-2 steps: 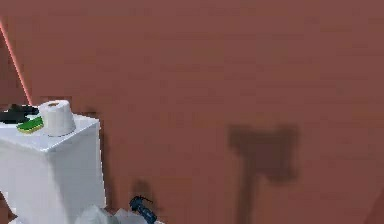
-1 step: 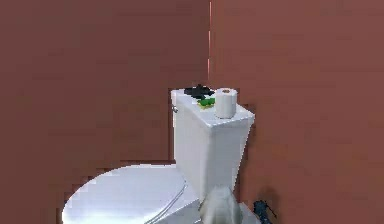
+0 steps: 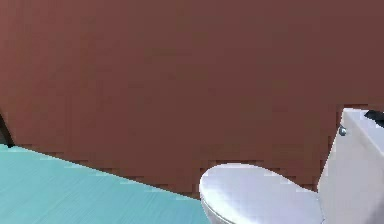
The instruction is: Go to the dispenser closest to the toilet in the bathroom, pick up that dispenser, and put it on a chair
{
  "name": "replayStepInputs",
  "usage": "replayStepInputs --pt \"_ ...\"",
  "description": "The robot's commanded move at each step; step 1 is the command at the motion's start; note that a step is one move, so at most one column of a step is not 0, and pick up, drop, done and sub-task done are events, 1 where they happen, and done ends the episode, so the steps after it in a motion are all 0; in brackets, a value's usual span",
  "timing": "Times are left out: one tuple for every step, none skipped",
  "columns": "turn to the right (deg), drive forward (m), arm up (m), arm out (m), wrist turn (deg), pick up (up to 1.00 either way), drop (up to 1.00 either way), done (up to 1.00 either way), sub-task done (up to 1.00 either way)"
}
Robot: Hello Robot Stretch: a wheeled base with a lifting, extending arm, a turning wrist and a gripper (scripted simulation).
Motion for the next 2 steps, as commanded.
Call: replayStepInputs --pt "-12.0 0.00 0.00 0.00 0.0 0.00 0.00 0.00 0.00" --pt "0.0 0.00 0.50 0.00 0.0 0.00 0.00 0.00 0.00"
